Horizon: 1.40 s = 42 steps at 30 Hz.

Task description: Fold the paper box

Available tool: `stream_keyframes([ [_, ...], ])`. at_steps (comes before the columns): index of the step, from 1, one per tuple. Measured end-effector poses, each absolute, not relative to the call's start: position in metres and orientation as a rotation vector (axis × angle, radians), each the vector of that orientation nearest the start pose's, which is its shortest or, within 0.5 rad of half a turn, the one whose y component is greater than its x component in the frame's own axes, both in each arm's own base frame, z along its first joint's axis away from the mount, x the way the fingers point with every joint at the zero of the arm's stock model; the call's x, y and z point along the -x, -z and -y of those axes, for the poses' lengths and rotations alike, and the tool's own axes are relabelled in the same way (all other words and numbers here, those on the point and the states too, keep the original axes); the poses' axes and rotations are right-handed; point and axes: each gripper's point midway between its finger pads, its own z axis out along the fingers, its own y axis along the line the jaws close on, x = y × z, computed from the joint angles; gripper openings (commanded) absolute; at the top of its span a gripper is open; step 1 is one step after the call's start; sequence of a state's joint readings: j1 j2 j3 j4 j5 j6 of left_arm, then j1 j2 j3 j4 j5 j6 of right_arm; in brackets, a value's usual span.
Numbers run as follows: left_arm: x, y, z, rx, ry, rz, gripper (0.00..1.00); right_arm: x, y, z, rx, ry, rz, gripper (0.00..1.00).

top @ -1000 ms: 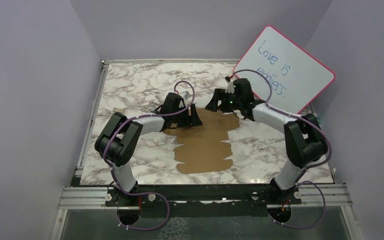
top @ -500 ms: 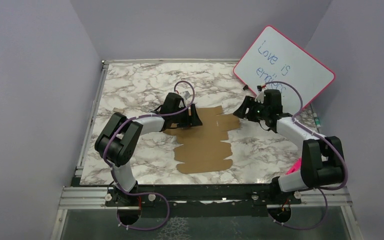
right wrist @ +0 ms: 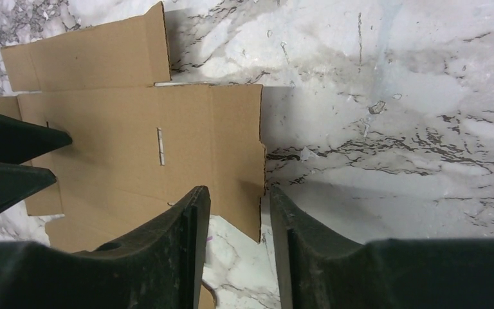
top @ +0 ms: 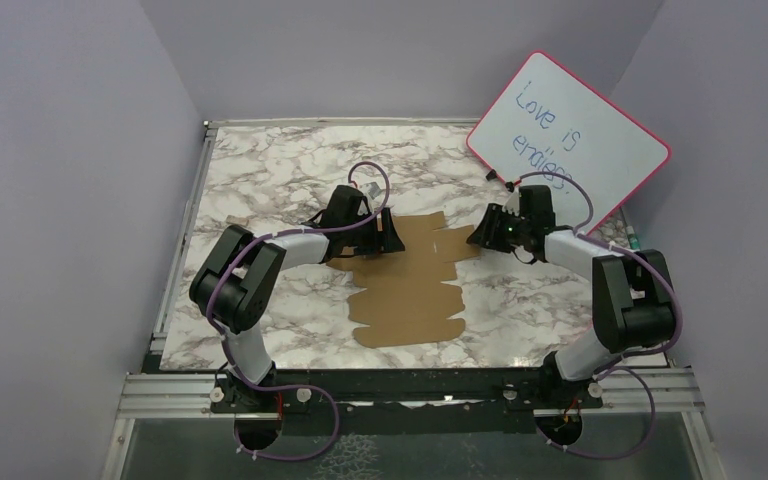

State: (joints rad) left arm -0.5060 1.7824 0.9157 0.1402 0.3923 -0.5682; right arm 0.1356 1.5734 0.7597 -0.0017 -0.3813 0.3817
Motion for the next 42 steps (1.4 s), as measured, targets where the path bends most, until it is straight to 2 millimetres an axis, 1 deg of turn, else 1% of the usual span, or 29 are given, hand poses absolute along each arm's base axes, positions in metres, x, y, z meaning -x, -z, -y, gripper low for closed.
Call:
stream_keyframes([
  [6, -0.331, -0.046, 0.284, -0.141, 0.974, -2.436, 0.70, -0.349, -0.046, -0.127, -0.096, -0.689, -2.422, 0.17],
  [8, -0.330, -0.046, 0.284, -0.141, 0.974, -2.437, 0.70, -0.350, -0.047, -0.127, -0.093, -0.687, -2.424, 0.04],
  [9, -0.330, -0.046, 0.284, -0.141, 0.975, -2.437, 0.70, -0.350, -0.047, -0.127, -0.090, -0.686, -2.426, 0.01],
  [11, -0.330, -0.046, 0.284, -0.140, 0.981, -2.437, 0.70, -0.351, -0.050, -0.129, -0.081, -0.688, -2.428, 0.01],
  [13, -0.330, -0.046, 0.284, -0.140, 0.984, -2.434, 0.70, -0.350, -0.052, -0.135, -0.052, -0.681, -2.438, 0.01],
  [16, -0.329, -0.046, 0.285, -0.138, 0.988, -2.435, 0.70, -0.351, -0.055, -0.141, -0.013, -0.614, -2.456, 0.01],
  [20, -0.329, -0.046, 0.285, -0.135, 0.990, -2.435, 0.70, -0.352, -0.063, -0.151, 0.053, -0.466, -2.468, 0.01],
  [29, -0.329, -0.046, 0.285, -0.131, 0.991, -2.434, 0.70, -0.346, -0.097, -0.179, 0.194, -0.113, -2.416, 0.01],
  [31, -0.329, -0.046, 0.285, -0.130, 0.992, -2.433, 0.70, -0.344, -0.105, -0.187, 0.221, -0.043, -2.399, 0.01],
  [34, -0.329, -0.046, 0.285, -0.128, 0.995, -2.430, 0.70, -0.341, -0.110, -0.200, 0.261, 0.053, -2.383, 0.01],
  [38, -0.329, -0.046, 0.285, -0.125, 0.997, -2.428, 0.70, -0.335, -0.113, -0.220, 0.319, 0.151, -2.362, 0.02],
  [42, -0.329, -0.046, 0.285, -0.115, 1.003, -2.425, 0.70, -0.331, -0.114, -0.238, 0.346, 0.201, -2.345, 0.02],
])
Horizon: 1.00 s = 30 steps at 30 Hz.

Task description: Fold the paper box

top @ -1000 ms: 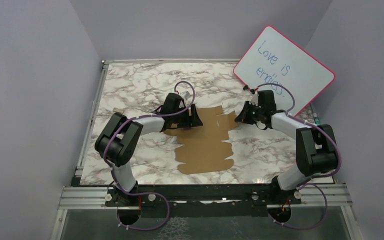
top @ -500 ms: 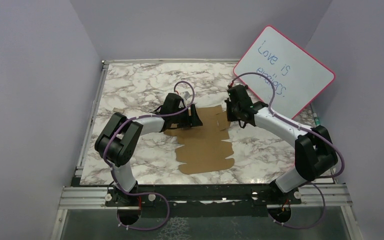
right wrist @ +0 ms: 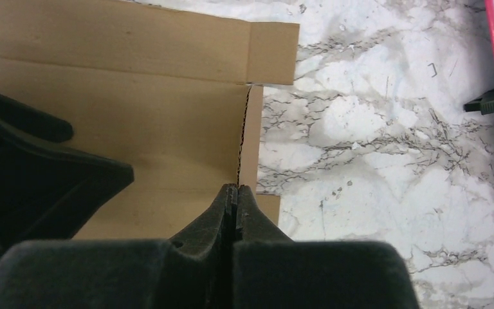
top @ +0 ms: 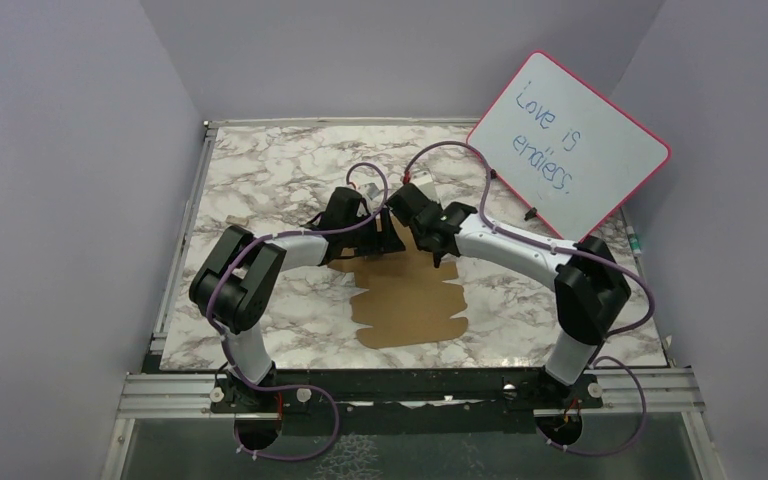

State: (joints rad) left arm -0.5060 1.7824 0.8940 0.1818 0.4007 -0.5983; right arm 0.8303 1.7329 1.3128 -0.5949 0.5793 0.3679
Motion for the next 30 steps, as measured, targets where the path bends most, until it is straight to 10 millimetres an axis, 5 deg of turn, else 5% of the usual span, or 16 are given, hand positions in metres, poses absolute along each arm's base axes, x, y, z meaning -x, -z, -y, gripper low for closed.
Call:
stream_keyframes([
  [7, -0.329, -0.046, 0.286, -0.102, 1.015, -2.411, 0.70, -0.326, -0.108, -0.259, 0.369, 0.221, -2.342, 0.07],
  [15, -0.325, -0.048, 0.284, -0.103, 1.018, -2.401, 0.72, -0.321, -0.109, -0.256, 0.339, 0.203, -2.349, 0.21],
  [24, -0.316, -0.059, 0.277, -0.102, 0.994, -2.429, 0.78, -0.307, -0.159, -0.241, 0.298, 0.059, -2.275, 0.41],
  [30, -0.318, -0.091, 0.267, -0.100, 0.984, -2.374, 0.80, -0.318, -0.174, -0.230, 0.337, -0.060, -2.250, 0.52],
])
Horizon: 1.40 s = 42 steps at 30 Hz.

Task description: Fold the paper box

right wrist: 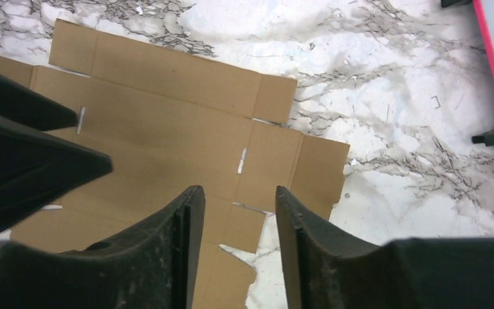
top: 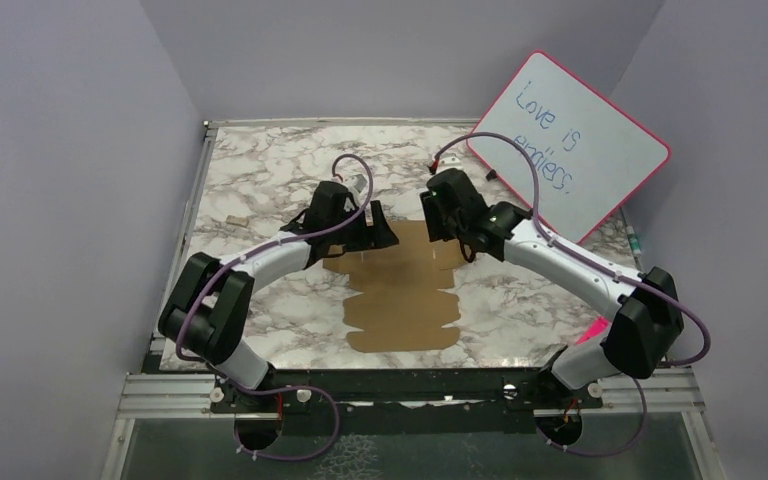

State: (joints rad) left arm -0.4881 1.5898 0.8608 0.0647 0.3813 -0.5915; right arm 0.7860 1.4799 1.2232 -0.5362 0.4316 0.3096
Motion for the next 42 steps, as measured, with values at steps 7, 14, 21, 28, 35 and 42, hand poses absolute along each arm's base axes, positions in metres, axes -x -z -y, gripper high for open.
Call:
stream_keyframes([
  [7, -0.341, -0.125, 0.210, 0.010, 0.889, -2.315, 0.84, -0.350, -0.165, -0.223, 0.463, -0.209, -2.259, 0.63],
  [14, -0.371, -0.136, 0.156, 0.073, 0.767, -2.338, 0.81, -0.366, -0.128, -0.242, 0.623, -0.394, -2.304, 0.72],
  [21, -0.393, -0.100, 0.153, 0.028, 0.774, -2.474, 0.68, -0.368, -0.127, -0.260, 0.704, -0.559, -2.248, 0.81],
  [28, -0.403, -0.067, 0.162, 0.001, 0.833, -2.582, 0.56, -0.373, -0.123, -0.255, 0.717, -0.618, -2.215, 0.88],
  [35, -0.411, -0.054, 0.169, -0.018, 0.891, -2.612, 0.44, -0.381, -0.125, -0.249, 0.709, -0.632, -2.186, 0.89],
  [42, -0.403, -0.038, 0.178, -0.026, 0.983, -2.652, 0.35, -0.385, -0.121, -0.251, 0.714, -0.664, -2.175, 0.89],
])
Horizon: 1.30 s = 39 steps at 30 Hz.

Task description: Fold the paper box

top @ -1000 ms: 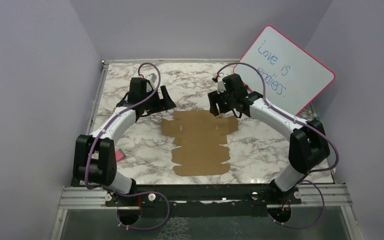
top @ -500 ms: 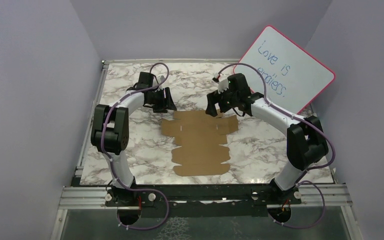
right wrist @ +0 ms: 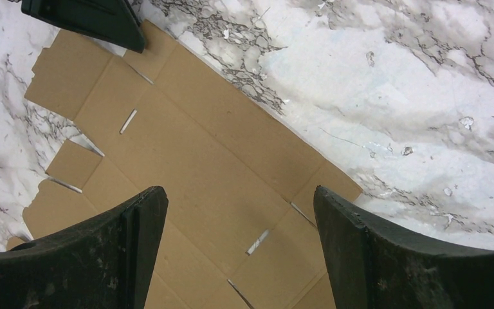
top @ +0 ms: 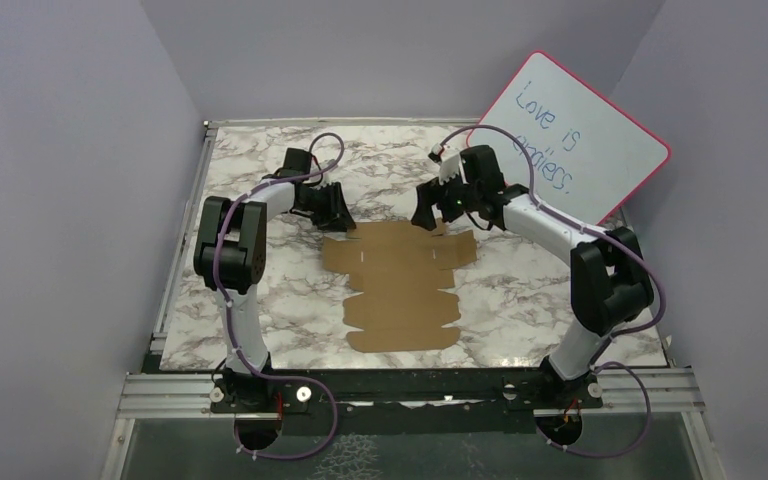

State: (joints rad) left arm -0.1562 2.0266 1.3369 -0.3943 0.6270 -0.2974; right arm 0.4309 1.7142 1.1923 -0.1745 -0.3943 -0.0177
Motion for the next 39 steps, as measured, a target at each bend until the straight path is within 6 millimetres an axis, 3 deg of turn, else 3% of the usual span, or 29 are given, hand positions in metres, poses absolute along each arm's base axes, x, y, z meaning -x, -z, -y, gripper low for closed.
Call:
stream_keyframes([
  [6, -0.399, -0.036, 0.183, -0.050, 1.033, -2.652, 0.19, -0.384, -0.110, -0.254, 0.728, -0.695, -2.193, 0.89],
  [11, -0.399, -0.037, 0.185, -0.085, 1.048, -2.642, 0.13, -0.385, -0.103, -0.261, 0.759, -0.733, -2.203, 0.89],
  [16, -0.399, -0.039, 0.184, -0.134, 1.039, -2.623, 0.11, -0.399, -0.110, -0.274, 0.817, -0.776, -2.169, 0.89],
  [22, -0.401, -0.058, 0.185, -0.223, 1.017, -2.561, 0.10, -0.409, -0.117, -0.288, 0.934, -0.838, -2.129, 0.86],
  [31, -0.400, -0.091, 0.193, -0.345, 0.992, -2.457, 0.10, -0.412, -0.102, -0.296, 1.113, -0.888, -2.138, 0.84],
  [32, -0.399, -0.095, 0.195, -0.355, 0.990, -2.447, 0.10, -0.412, -0.100, -0.295, 1.127, -0.886, -2.141, 0.84],
  [35, -0.400, -0.096, 0.193, -0.357, 0.967, -2.445, 0.28, -0.412, -0.092, -0.294, 1.160, -0.881, -2.157, 0.83],
  [39, -0.401, -0.090, 0.187, -0.340, 0.918, -2.467, 0.37, -0.414, -0.083, -0.290, 1.181, -0.878, -2.173, 0.82],
])
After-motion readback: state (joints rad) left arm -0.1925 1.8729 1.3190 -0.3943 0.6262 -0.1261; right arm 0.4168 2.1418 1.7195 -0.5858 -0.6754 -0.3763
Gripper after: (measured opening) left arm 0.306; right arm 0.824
